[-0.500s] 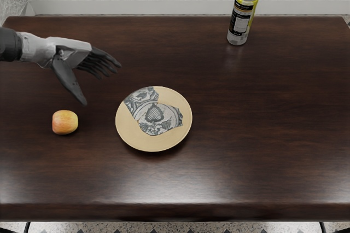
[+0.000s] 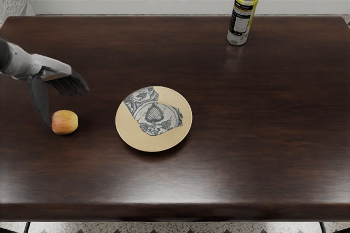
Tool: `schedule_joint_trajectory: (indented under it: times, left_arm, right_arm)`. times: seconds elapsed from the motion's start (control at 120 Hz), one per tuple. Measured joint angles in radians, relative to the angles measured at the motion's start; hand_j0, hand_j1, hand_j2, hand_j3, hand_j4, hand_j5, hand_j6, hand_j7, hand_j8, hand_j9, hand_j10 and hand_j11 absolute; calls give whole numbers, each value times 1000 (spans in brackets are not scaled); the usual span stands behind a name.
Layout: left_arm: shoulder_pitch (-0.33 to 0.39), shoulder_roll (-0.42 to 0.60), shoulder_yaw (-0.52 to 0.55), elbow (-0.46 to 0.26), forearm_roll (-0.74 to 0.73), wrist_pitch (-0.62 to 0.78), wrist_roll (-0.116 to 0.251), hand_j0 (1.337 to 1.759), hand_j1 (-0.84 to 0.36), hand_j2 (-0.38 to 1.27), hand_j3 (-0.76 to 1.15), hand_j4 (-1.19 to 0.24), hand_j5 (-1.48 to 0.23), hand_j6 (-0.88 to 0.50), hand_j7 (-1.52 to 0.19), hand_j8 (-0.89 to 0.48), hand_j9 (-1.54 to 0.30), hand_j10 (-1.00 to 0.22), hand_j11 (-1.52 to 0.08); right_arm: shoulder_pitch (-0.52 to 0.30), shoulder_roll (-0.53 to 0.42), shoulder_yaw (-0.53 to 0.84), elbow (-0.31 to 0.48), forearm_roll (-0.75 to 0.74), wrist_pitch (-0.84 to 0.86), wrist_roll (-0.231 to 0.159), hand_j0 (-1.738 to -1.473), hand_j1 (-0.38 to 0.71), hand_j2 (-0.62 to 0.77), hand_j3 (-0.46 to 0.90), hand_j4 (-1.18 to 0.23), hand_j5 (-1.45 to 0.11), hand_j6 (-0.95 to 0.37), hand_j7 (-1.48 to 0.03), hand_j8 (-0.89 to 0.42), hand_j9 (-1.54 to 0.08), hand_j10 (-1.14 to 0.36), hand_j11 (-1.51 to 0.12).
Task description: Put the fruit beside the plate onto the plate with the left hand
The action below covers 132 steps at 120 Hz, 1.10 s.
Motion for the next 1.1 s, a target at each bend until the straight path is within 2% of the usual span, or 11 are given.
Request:
schedule_joint_trajectory:
  times: [0.133, 0.242, 0.333, 0.467, 0.667, 1.1]
  left_arm:
    - [7, -15, -13, -81, 218, 73, 35, 1658, 52, 51, 0, -252, -324, -253, -323, -253, -323, -252, -323]
    - [89, -56, -12, -102, 407, 199, 44, 1658, 52, 52, 0, -254, -325, -254, -325, -254, -324, -253, -324]
    - [119, -70, -13, -119, 494, 278, 46, 1658, 50, 52, 0, -256, -327, -257, -327, -256, -326, -255, -326]
    - [201, -119, -13, -128, 539, 332, 48, 1658, 48, 53, 0, -257, -329, -258, -329, -258, -328, -257, -328]
    - [267, -108, -14, -149, 553, 348, 48, 1658, 47, 54, 0, -259, -330, -260, -330, -260, -330, -258, -330]
    - [361, -107, -12, -148, 635, 432, 48, 1658, 42, 55, 0, -263, -336, -265, -336, -264, -335, -263, -335]
  right_arm:
    - [-1, 0, -1, 2, 0, 0, 0, -1658, -310, -7, 0, -33, -43, -33, -43, -33, -43, -33, -43]
    - [-1, 0, -1, 2, 0, 0, 0, -1658, -310, -7, 0, -33, -43, -33, -43, -33, -43, -33, -43]
    - [-1, 0, -1, 1, 0, 0, 0, -1658, -310, -7, 0, -33, -43, -33, -43, -33, -43, -33, -43]
    - [-1, 0, -1, -1, 0, 0, 0, -1658, -310, -7, 0, -33, -43, -33, -43, -33, -43, -33, -43]
    - [-2, 0, -1, -3, 0, 0, 0, -1658, -310, -7, 0, -33, -43, -33, -43, -33, -43, -33, -43]
    - [-6, 0, -1, -3, 0, 0, 0, -1658, -310, -7, 0, -33, -43, -33, -43, -33, -43, -33, -43]
